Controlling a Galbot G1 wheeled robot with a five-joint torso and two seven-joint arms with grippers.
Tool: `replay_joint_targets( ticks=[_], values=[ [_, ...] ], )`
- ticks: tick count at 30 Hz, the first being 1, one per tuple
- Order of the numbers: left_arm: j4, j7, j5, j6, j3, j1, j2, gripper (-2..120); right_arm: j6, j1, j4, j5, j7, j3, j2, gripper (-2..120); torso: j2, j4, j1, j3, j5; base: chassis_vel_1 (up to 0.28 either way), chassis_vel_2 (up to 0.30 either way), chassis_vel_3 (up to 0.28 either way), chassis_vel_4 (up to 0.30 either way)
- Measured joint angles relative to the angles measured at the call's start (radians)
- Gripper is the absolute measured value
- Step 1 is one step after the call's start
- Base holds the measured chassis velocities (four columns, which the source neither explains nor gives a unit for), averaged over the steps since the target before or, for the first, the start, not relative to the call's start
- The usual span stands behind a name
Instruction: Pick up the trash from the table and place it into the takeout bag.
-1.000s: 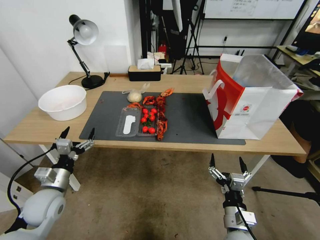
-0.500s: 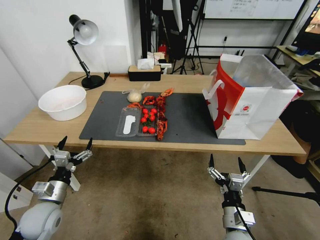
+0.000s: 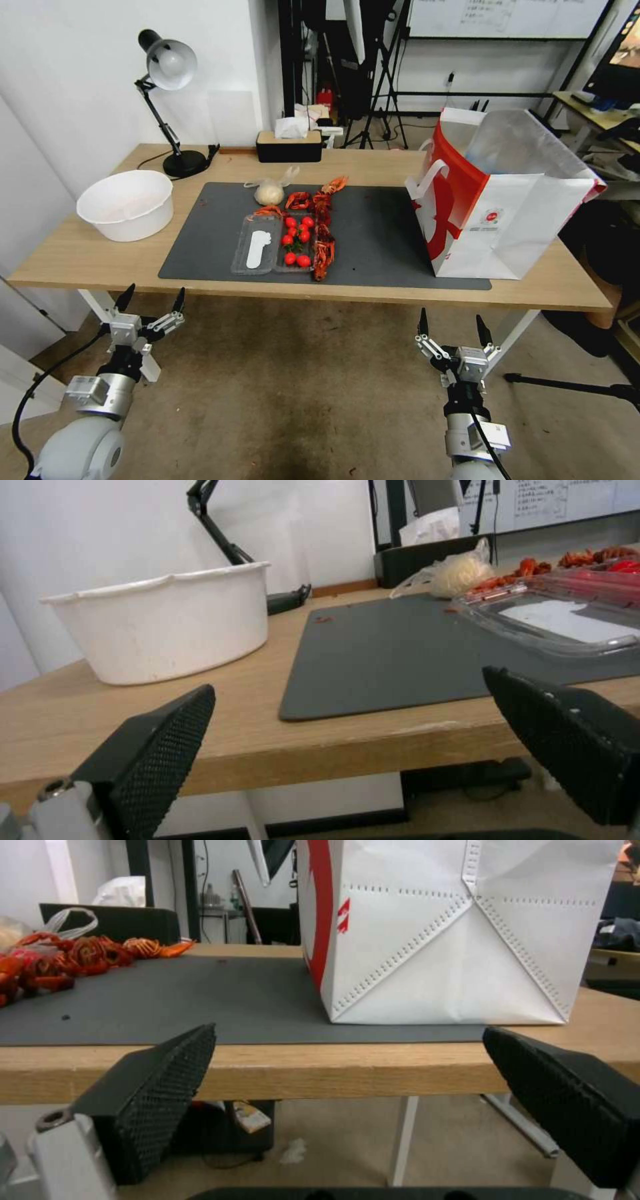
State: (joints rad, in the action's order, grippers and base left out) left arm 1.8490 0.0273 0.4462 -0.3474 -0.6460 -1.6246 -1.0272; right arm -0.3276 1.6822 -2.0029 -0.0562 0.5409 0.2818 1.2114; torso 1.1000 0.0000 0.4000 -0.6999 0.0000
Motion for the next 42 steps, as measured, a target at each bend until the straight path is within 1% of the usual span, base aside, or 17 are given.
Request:
replay_joint_targets(
  ticks=[8, 11, 17, 18, 20, 21, 25, 28, 29, 30, 33, 34, 35, 37, 38, 39, 42],
  values=[
    [-0.009, -0.003, 0.000, -0.003, 0.005, 0.015, 0.014, 100, -0.001, -0.001, 0.002, -0.001, 0.001, 0.000, 0.000, 100, 0.000, 0.0002, 0.000, 0.000, -0.0001, 0.000, 0.000, 0.000, 0.000],
    [0.001, -0.001, -0.026, 0.042, 0.021, 0.077, 0.063, 100, -0.001, -0.002, 0.002, -0.001, 0.001, 0.000, 0.001, 100, 0.000, 0.0000, 0.000, 0.000, 0.0000, 0.000, 0.000, 0.000, 0.000],
    [0.015, 0.004, -0.019, 0.108, 0.077, 0.171, 0.113, 100, -0.001, 0.001, -0.003, 0.001, 0.001, 0.001, 0.005, 100, 0.000, 0.0001, 0.000, 0.000, 0.0000, 0.000, 0.000, 0.000, 0.000],
    [0.018, 0.005, -0.014, 0.123, 0.097, 0.196, 0.122, 100, -0.001, 0.002, -0.006, 0.001, 0.001, 0.002, 0.006, 100, 0.000, 0.0000, 0.000, 0.000, 0.0000, 0.000, 0.000, 0.000, 0.000],
    [0.025, 0.008, 0.023, 0.193, 0.179, 0.306, 0.158, 100, -0.001, 0.005, -0.009, 0.003, 0.001, 0.006, 0.007, 100, 0.000, -0.0003, 0.000, 0.000, -0.0001, 0.000, 0.000, 0.000, 0.000],
    [0.025, 0.008, 0.023, 0.193, 0.179, 0.306, 0.158, 100, -0.001, 0.005, -0.009, 0.003, 0.001, 0.006, 0.007, 100, 0.000, -0.0003, 0.000, 0.000, -0.0001, 0.000, 0.000, 0.000, 0.000],
    [0.016, 0.006, 0.091, 0.252, 0.261, 0.413, 0.202, 100, 0.002, -0.001, -0.009, 0.005, 0.001, 0.005, 0.010, 100, 0.000, 0.0003, 0.000, 0.000, 0.0000, 0.000, 0.000, 0.000, 0.000],
    [0.001, 0.006, 0.123, 0.266, 0.295, 0.455, 0.217, 100, 0.003, -0.003, -0.008, 0.006, 0.001, 0.004, 0.012, 100, 0.000, 0.0000, 0.000, 0.000, -0.0001, 0.000, 0.000, 0.000, 0.000],
    [-0.019, 0.006, 0.151, 0.277, 0.334, 0.503, 0.231, 100, 0.005, -0.006, -0.006, 0.009, 0.001, 0.003, 0.015, 100, 0.000, 0.0001, 0.000, 0.000, -0.0001, 0.000, 0.000, 0.000, 0.000],
    [-0.019, 0.006, 0.151, 0.277, 0.334, 0.503, 0.231, 100, 0.005, -0.006, -0.006, 0.009, 0.001, 0.003, 0.015, 100, 0.000, 0.0001, 0.000, 0.000, -0.0001, 0.000, 0.000, 0.000, 0.000],
    [-0.066, 0.005, 0.186, 0.289, 0.402, 0.600, 0.245, 100, 0.006, -0.010, -0.002, 0.014, 0.001, 0.002, 0.019, 100, 0.000, 0.0002, 0.000, 0.000, 0.0000, 0.000, 0.000, 0.000, 0.000],
    [-0.066, 0.005, 0.186, 0.289, 0.402, 0.600, 0.245, 100, 0.006, -0.010, -0.002, 0.014, 0.001, 0.002, 0.019, 100, 0.000, 0.0002, 0.000, 0.000, 0.0000, 0.000, 0.000, 0.000, 0.000],
    [-0.090, 0.005, 0.200, 0.293, 0.431, 0.649, 0.247, 100, 0.007, -0.011, -0.001, 0.016, 0.001, 0.001, 0.020, 100, 0.000, 0.0001, 0.000, 0.000, -0.0004, 0.000, 0.000, 0.000, 0.000],
    [-0.128, 0.006, 0.229, 0.303, 0.486, 0.732, 0.247, 100, 0.008, -0.012, -0.001, 0.017, 0.000, 0.002, 0.020, 100, 0.000, -0.0001, 0.000, 0.000, 0.0004, 0.000, 0.000, 0.000, 0.000],
    [-0.146, 0.006, 0.245, 0.307, 0.514, 0.766, 0.244, 100, 0.009, -0.011, 0.000, 0.018, 0.000, 0.004, 0.020, 100, 0.000, -0.0002, 0.000, 0.000, -0.0001, 0.000, 0.000, 0.000, 0.000],
    [-0.146, 0.006, 0.245, 0.307, 0.514, 0.766, 0.244, 100, 0.009, -0.011, 0.000, 0.018, 0.000, 0.004, 0.020, 100, 0.000, -0.0002, 0.000, 0.000, -0.0001, 0.000, 0.000, 0.000, 0.000],
    [-0.196, 0.009, 0.300, 0.328, 0.595, 0.856, 0.226, 100, 0.010, -0.012, 0.001, 0.018, 0.001, 0.010, 0.020, 100, 0.000, 0.0001, 0.000, 0.000, 0.0001, 0.000, 0.000, 0.000, 0.000]
  ],
)
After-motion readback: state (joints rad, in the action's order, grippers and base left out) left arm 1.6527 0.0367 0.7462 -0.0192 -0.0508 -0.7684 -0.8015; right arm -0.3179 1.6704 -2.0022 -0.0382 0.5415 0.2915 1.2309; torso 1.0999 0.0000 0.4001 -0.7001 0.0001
